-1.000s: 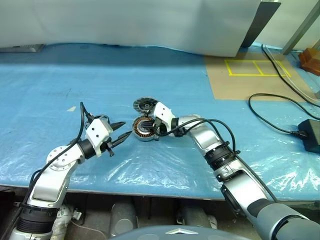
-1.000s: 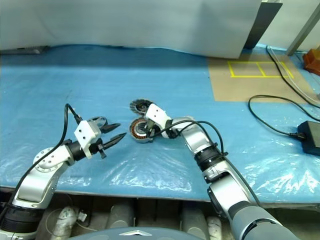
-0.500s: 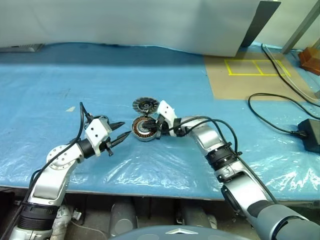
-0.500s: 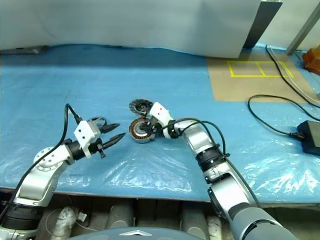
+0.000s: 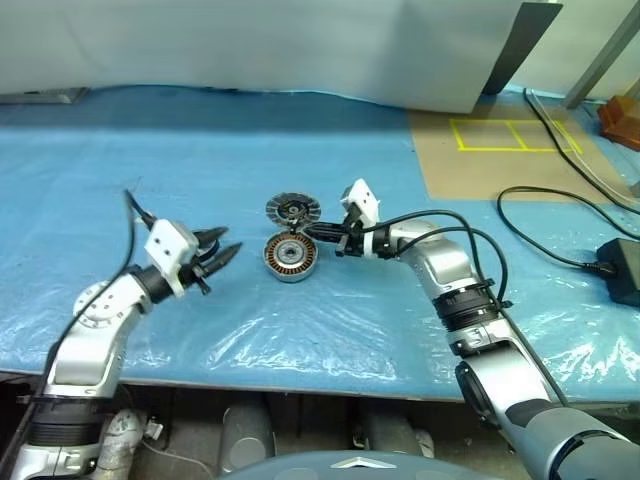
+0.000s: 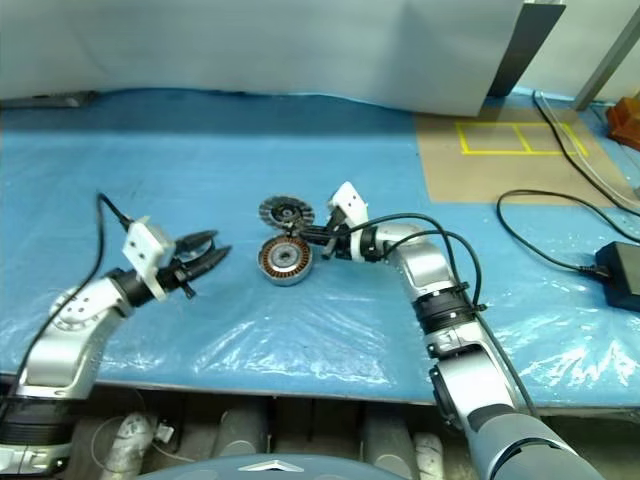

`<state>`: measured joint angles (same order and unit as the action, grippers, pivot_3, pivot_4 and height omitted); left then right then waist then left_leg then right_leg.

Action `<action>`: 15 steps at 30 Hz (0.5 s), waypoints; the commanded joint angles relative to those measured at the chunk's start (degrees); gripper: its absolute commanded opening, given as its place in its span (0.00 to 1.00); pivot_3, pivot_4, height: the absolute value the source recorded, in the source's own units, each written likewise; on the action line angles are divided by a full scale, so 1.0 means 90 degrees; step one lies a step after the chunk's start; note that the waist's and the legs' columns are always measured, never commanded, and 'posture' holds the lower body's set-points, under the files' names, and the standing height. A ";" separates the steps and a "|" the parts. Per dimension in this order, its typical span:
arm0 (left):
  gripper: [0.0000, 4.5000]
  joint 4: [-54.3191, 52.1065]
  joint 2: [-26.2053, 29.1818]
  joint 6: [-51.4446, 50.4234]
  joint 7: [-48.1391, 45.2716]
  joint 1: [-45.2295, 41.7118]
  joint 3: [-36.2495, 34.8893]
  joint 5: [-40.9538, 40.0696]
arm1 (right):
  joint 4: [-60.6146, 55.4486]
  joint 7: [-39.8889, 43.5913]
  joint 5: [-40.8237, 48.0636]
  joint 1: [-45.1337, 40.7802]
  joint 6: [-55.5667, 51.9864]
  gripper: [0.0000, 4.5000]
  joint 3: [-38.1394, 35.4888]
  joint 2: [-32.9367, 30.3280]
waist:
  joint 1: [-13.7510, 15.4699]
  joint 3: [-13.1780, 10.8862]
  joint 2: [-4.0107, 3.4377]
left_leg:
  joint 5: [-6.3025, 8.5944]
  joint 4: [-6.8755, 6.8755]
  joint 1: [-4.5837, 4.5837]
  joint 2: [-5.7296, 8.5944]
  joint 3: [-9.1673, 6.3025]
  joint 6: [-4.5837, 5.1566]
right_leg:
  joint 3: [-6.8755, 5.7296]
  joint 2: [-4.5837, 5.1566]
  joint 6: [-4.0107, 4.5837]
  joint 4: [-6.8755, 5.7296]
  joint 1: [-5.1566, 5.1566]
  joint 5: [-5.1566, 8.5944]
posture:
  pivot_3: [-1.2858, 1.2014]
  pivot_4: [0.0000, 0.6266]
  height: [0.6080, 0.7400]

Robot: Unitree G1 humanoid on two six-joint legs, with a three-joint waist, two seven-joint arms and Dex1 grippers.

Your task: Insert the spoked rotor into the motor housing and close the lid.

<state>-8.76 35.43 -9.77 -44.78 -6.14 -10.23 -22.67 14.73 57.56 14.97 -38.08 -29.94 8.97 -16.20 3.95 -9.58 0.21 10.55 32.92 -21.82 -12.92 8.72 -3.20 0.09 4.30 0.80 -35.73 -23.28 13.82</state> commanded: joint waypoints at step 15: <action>0.78 0.4591 0.2405 0.1176 -0.3667 -0.3774 0.1482 0.1562 | -0.1332 -0.0436 0.0466 0.0978 -0.0709 0.00 -0.0208 -0.0571 | 0.0063 0.0000 0.0001 | -0.0001 -0.0011 0.0007 0.0009 0.0003 -0.0001 | 0.0000 0.0009 0.0013 0.0004 0.0000 0.0008 | 0.52 0.24 1.00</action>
<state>29.09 56.20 -3.26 -75.72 -38.07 1.98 -11.46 5.22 54.45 18.06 -29.70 -36.93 8.36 -21.67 4.51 -9.58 0.22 10.54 32.78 -21.77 -12.84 8.74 -3.22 0.08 4.38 0.91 -35.69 -23.28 13.90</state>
